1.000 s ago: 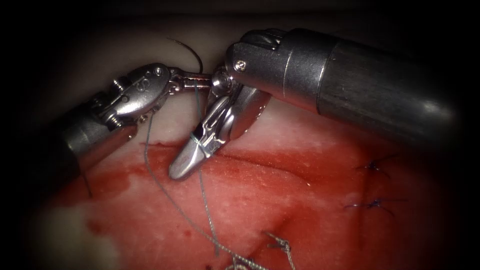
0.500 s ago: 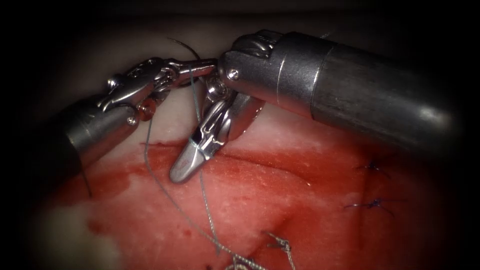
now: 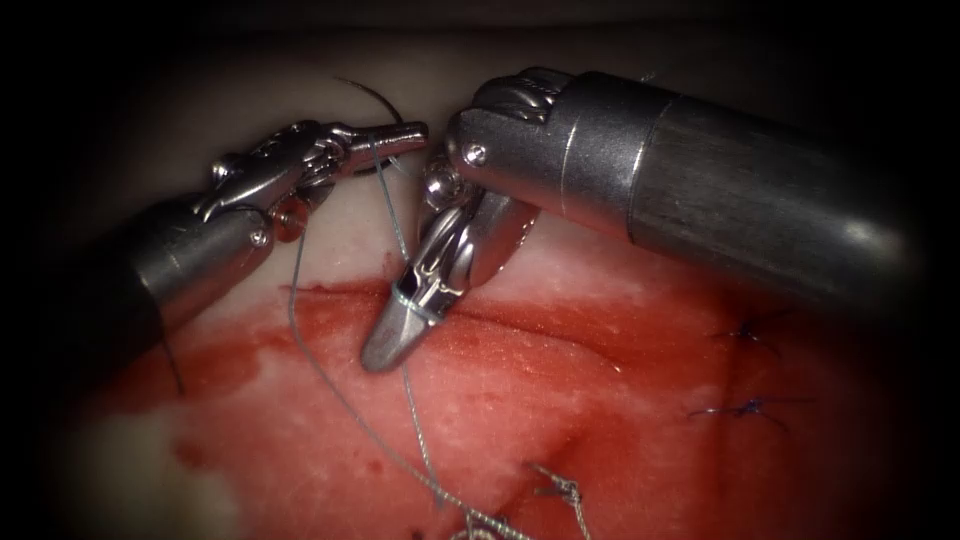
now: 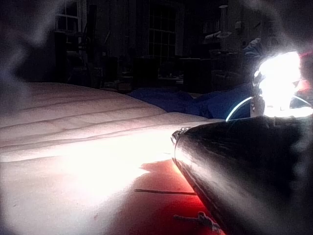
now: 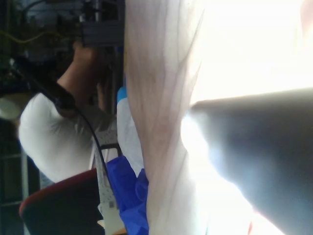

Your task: Wound Closure

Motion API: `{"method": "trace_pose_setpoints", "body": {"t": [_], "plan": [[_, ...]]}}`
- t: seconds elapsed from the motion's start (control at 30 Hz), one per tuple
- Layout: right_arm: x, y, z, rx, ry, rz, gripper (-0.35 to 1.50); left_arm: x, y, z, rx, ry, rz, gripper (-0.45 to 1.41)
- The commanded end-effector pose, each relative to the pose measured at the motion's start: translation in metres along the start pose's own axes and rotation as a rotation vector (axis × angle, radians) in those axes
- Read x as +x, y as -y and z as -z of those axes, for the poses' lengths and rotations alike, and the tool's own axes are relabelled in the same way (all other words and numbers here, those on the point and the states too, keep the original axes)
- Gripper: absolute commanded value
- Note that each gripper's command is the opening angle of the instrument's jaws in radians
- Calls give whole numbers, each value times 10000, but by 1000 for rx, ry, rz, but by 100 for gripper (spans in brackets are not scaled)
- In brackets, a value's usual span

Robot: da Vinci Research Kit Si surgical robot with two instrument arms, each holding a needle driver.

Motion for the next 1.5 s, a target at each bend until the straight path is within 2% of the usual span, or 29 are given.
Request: {"method": "trace_pose_setpoints", "body": {"t": [0.03,0.13,0.4,0.5,1.0,1.17,1.23,1.5], "plan": [[-8,-8,13,3,21,-16,-35,15,1,-7,-2,-4,-10,-45],[-4,-5,15,32,41,-64,-35,10,3,-6,-14,27,-35,-45],[2,2,10,60,58,-157,-35,7,7,-2,-37,40,-44,-45],[4,4,9,69,59,-224,-35,5,7,-1,-71,59,-44,-45],[7,2,4,55,56,-258,-35,-1,6,2,-124,93,-49,-45],[7,1,2,52,54,-266,-20,-2,5,3,-137,108,-46,-45],[8,0,2,55,51,-282,-6,-4,5,3,-141,114,-46,-45],[7,-1,1,61,45,-304,10,-3,4,6,-152,134,-41,-45]]}}
